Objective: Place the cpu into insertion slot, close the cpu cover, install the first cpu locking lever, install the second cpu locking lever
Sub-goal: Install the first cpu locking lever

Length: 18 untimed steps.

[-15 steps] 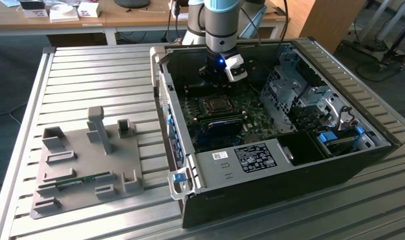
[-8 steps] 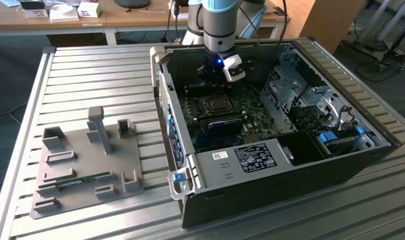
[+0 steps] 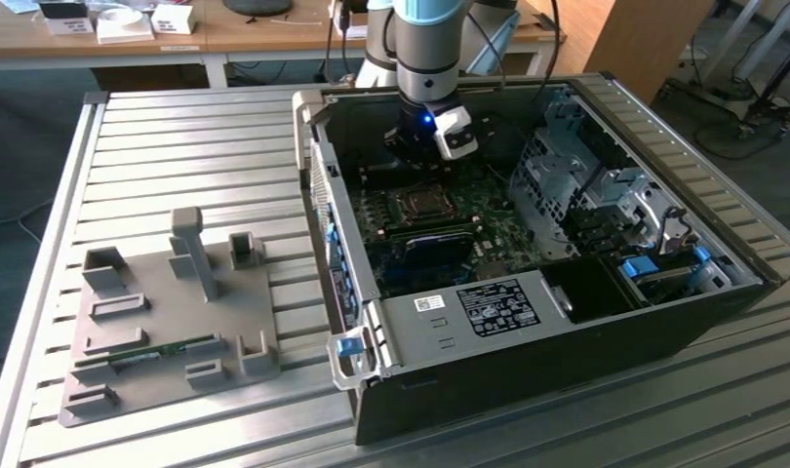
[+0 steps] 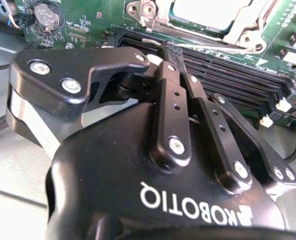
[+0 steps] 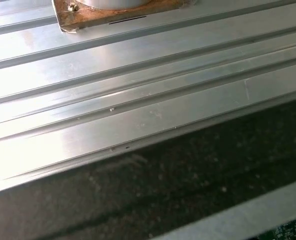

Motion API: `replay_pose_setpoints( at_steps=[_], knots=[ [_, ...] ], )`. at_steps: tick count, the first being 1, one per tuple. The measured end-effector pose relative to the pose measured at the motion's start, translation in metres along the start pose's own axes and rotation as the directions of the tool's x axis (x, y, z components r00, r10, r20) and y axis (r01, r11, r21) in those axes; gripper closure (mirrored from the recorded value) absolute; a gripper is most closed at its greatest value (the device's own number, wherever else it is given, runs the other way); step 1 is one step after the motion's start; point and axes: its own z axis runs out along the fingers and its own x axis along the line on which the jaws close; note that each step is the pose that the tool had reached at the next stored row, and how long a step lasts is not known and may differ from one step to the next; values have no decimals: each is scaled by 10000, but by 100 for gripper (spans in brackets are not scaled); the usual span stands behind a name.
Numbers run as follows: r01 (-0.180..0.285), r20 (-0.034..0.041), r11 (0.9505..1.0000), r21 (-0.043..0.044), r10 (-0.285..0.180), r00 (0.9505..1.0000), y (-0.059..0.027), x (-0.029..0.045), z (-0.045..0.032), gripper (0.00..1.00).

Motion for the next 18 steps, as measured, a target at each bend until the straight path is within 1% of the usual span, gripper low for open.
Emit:
replay_pose_setpoints(
  at_steps=[7, 11, 18],
  knots=[
    [-48, 34, 10000, -17, 48, 10000, -2, 5, 9, 89],
    [-38, 92, 10000, -36, 38, 10000, -5, 10, 14, 89],
    [-24, 169, 10000, -18, 24, 9999, -18, 9, 18, 89]
  ],
)
